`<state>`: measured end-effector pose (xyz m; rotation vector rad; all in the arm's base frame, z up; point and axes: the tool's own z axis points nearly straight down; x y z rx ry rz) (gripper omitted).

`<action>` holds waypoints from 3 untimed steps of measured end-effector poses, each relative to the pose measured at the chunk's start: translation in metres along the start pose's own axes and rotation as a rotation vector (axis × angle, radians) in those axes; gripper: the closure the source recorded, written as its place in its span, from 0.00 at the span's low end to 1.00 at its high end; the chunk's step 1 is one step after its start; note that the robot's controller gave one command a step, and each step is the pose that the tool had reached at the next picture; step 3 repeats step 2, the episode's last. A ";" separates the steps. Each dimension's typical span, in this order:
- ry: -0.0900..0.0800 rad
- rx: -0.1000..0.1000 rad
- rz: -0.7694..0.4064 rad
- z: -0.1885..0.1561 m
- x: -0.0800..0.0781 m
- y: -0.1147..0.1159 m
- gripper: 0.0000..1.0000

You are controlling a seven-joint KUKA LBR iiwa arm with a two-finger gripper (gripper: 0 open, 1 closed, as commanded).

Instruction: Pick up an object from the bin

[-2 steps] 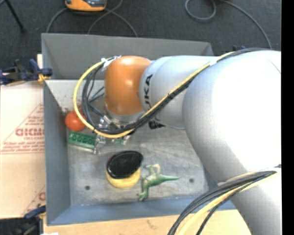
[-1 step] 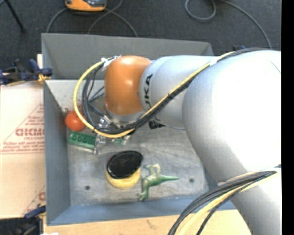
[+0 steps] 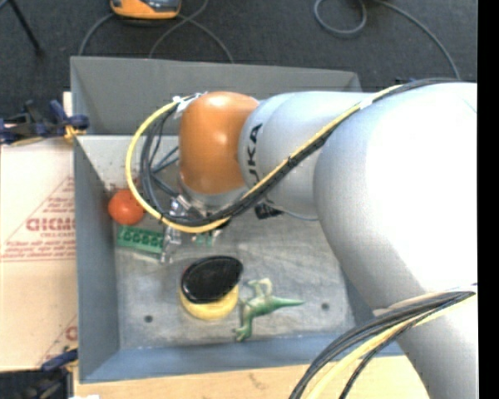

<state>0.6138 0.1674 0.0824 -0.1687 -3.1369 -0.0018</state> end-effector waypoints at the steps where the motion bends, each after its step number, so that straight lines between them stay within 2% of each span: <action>1: 0.006 0.003 0.001 -0.022 0.001 -0.001 1.00; 2: 0.002 0.001 0.001 -0.046 -0.001 0.000 1.00; 3: 0.002 0.001 0.001 -0.046 -0.001 0.000 1.00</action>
Offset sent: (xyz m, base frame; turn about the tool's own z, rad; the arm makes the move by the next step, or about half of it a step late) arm 0.0000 0.0000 0.0173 0.0000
